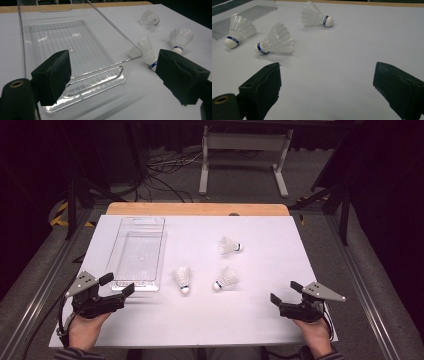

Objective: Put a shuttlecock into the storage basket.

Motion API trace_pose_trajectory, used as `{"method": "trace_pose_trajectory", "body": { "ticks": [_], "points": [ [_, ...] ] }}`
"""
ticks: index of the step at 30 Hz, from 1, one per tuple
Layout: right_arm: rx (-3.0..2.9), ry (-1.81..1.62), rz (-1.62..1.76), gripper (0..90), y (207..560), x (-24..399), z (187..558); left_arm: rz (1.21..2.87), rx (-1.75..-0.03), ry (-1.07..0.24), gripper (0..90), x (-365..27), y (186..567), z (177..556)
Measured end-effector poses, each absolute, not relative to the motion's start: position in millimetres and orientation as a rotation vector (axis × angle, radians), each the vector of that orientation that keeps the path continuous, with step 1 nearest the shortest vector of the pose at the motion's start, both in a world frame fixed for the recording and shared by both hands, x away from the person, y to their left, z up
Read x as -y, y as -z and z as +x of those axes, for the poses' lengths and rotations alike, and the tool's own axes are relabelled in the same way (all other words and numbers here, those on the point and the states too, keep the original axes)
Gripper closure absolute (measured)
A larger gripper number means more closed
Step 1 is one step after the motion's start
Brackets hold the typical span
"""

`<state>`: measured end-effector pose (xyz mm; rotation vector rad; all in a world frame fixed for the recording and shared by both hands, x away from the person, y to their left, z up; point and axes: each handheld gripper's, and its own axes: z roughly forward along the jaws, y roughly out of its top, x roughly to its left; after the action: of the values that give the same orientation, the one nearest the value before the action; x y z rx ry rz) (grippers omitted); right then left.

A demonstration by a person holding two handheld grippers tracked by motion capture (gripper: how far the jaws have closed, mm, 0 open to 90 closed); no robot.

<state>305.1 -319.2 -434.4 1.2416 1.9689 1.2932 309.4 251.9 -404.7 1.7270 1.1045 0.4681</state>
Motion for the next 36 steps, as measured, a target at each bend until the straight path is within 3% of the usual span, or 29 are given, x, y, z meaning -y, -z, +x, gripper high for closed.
{"method": "trace_pose_trajectory", "body": {
  "ticks": [36],
  "points": [
    [-1.982, -1.298, 1.239, 9.0, 435, 319, 305, 1.76, -1.032, -0.436, 14.2, -218, 398, 323]
  ]
}}
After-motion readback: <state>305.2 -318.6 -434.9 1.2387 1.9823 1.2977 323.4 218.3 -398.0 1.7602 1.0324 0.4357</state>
